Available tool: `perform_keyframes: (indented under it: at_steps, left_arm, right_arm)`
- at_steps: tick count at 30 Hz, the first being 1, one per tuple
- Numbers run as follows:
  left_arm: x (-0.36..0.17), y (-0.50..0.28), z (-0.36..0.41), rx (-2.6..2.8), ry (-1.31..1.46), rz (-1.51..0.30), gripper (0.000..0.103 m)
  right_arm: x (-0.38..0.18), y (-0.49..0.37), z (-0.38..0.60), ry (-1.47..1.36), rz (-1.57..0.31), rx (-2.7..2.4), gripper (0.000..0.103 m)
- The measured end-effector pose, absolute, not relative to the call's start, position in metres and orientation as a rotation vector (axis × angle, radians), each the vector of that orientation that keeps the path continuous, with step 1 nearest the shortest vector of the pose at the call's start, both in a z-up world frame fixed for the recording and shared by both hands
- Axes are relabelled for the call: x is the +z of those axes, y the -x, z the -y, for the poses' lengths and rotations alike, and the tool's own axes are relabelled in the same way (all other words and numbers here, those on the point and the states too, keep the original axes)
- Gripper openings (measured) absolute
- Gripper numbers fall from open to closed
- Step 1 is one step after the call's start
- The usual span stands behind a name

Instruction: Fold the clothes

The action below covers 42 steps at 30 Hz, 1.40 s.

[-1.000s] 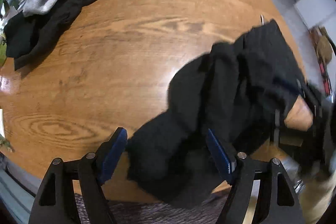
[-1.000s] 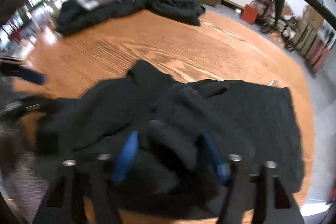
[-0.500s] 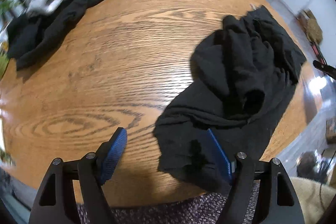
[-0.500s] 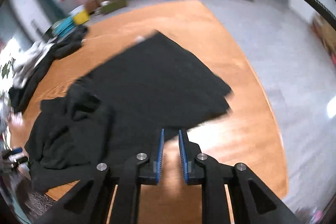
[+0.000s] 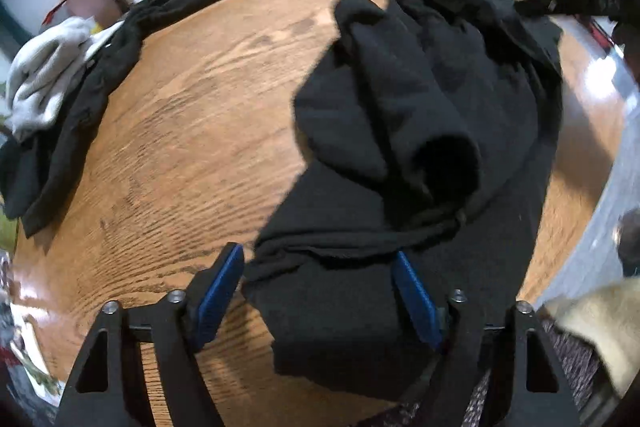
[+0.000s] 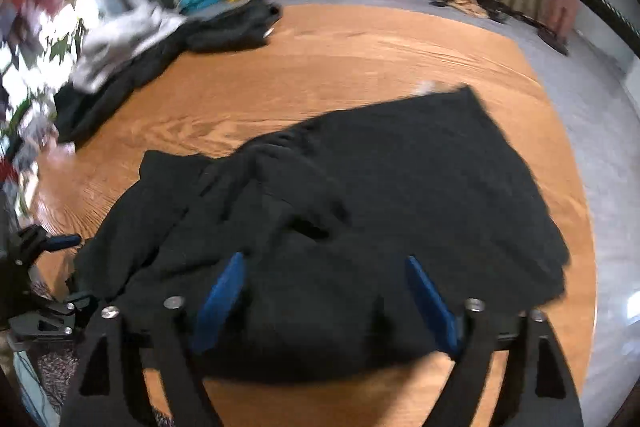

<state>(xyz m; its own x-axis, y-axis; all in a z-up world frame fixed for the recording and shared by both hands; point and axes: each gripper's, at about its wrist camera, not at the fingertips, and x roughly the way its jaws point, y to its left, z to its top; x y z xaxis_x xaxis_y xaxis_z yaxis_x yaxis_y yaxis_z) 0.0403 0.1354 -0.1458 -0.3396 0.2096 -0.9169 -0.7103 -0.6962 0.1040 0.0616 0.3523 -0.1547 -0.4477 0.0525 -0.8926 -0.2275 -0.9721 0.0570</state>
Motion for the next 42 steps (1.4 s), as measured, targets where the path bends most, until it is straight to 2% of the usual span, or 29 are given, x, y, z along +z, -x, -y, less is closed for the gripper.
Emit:
perform_keyframes:
  at_steps: [3,6,7,8,11,16,18,19,20,23,27,30,34,39,40,42]
  left_arm:
    - [-0.144,-0.032,-0.135,2.111,1.310,-0.622,0.059]
    - [-0.143,-0.031,-0.138,2.108,1.308,-0.605,0.057]
    - [-0.143,-0.032,-0.139,2.106,1.298,-0.604,0.057]
    - [-0.143,-0.035,-0.143,2.096,1.273,-0.619,0.057]
    - [-0.148,-0.042,-0.153,2.078,1.203,-0.691,0.057]
    - [-0.150,-0.044,-0.167,2.074,1.154,-0.722,0.057]
    - [-0.146,-0.042,-0.163,2.081,1.137,-0.651,0.036]
    - [-0.145,-0.041,-0.161,2.079,1.141,-0.616,0.018]
    - [-0.145,-0.034,-0.156,2.101,1.166,-0.555,0.013]
    - [-0.140,-0.018,-0.128,2.171,1.243,-0.275,0.008]
    - [-0.134,0.010,-0.076,2.259,1.320,0.100,0.005]
    - [-0.133,0.024,-0.046,2.350,1.326,0.255,0.004]
    - [-0.138,0.043,-0.022,2.488,1.372,0.301,0.003]
    - [-0.140,0.029,-0.024,2.411,1.429,0.248,0.003]
    - [-0.138,0.028,-0.033,2.360,1.433,0.198,0.004]
    - [-0.134,0.028,-0.056,2.275,1.432,0.065,0.019]
  right_arm:
    - [-0.170,-0.037,-0.345,1.607,-0.267,2.491,0.085]
    - [-0.184,-0.024,-0.357,1.615,-0.436,2.432,0.074]
    - [-0.188,-0.020,-0.363,1.616,-0.495,2.412,0.065]
    - [-0.189,-0.022,-0.370,1.612,-0.540,2.398,0.051]
    - [-0.184,-0.029,-0.383,1.569,-0.590,2.421,0.034]
    - [-0.167,-0.054,-0.404,1.489,-0.605,2.437,0.027]
    - [-0.161,-0.063,-0.412,1.456,-0.610,2.442,0.023]
    - [-0.157,-0.068,-0.416,1.440,-0.613,2.444,0.022]
    - [-0.154,-0.073,-0.421,1.421,-0.618,2.446,0.021]
    - [-0.138,-0.090,-0.442,1.333,-0.666,2.434,0.019]
    - [-0.122,-0.109,-0.458,1.258,-0.702,2.437,0.019]
    - [-0.114,-0.114,-0.458,1.215,-0.731,2.477,0.019]
    - [-0.105,-0.119,-0.448,1.162,-0.753,2.548,0.019]
    - [-0.131,-0.130,-0.433,1.326,-0.682,2.454,0.019]
    - [-0.141,-0.137,-0.433,1.369,-0.682,2.420,0.019]
    - [-0.160,-0.151,-0.435,1.432,-0.701,2.351,0.019]
